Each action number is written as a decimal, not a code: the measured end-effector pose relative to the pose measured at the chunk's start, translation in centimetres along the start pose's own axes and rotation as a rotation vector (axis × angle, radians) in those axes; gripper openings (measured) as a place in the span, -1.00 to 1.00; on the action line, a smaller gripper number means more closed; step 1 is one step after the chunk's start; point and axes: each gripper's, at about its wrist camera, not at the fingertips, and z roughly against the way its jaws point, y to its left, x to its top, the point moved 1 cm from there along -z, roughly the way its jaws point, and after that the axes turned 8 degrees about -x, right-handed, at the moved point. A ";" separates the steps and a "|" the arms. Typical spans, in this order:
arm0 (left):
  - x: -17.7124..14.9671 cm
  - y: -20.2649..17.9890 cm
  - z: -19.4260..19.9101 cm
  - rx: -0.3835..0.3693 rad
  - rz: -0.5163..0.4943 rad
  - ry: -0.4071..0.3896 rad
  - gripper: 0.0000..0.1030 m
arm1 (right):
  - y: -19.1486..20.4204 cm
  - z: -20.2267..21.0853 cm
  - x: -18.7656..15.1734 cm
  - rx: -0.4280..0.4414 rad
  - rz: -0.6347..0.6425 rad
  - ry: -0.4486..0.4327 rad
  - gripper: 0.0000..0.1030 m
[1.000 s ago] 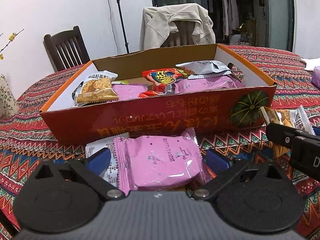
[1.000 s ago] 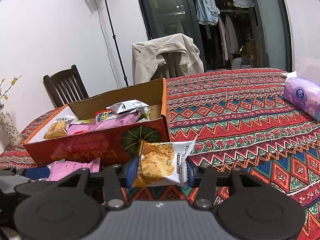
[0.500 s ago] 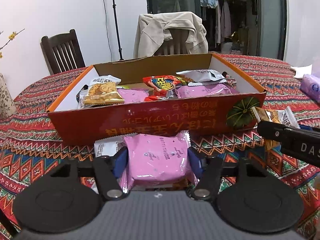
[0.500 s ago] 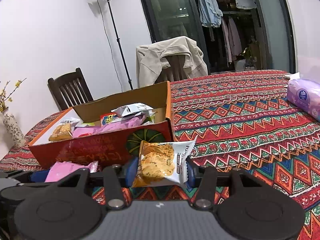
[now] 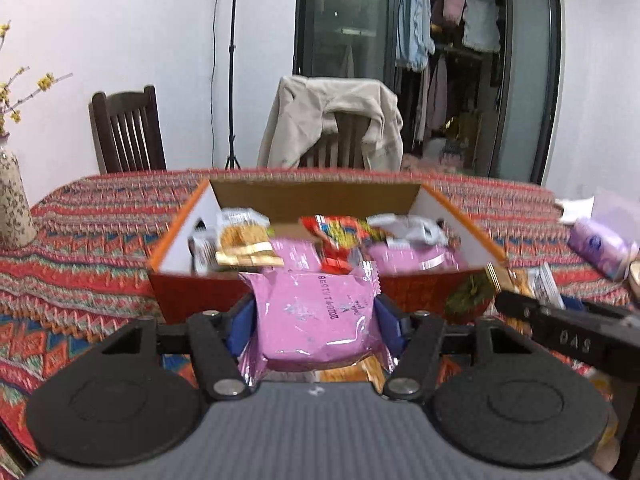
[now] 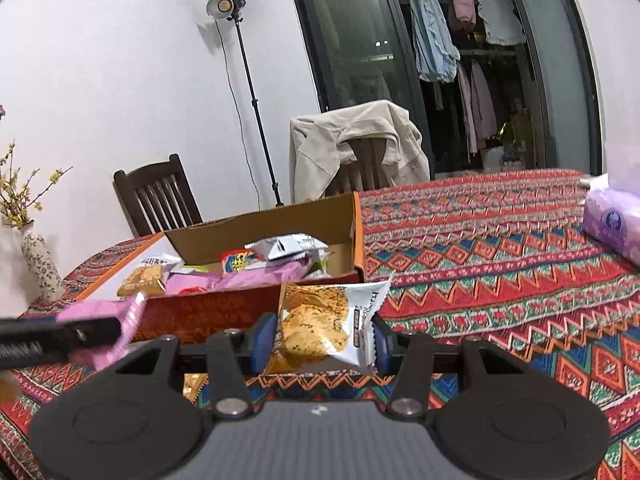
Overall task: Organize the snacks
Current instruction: 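Carry both packets over the cardboard box and open both grippers inside it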
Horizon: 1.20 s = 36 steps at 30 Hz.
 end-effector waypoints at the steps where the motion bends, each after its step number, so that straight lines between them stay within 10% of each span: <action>1: 0.5 0.3 0.1 -0.005 0.002 -0.014 0.24 | 0.2 0.2 0.3 0.001 0.003 -0.004 -0.07; 18: 7.4 3.9 -5.7 0.022 0.066 -0.086 0.24 | 7.0 -4.3 7.9 -0.023 0.086 -0.042 -0.07; 31: 7.2 6.6 -8.6 0.059 0.061 -0.128 0.26 | 9.3 -9.5 6.7 -0.039 0.126 -0.057 -0.07; 36: 6.5 6.7 -8.7 0.038 0.046 -0.155 0.82 | 8.8 -10.5 6.1 -0.040 0.136 -0.017 0.23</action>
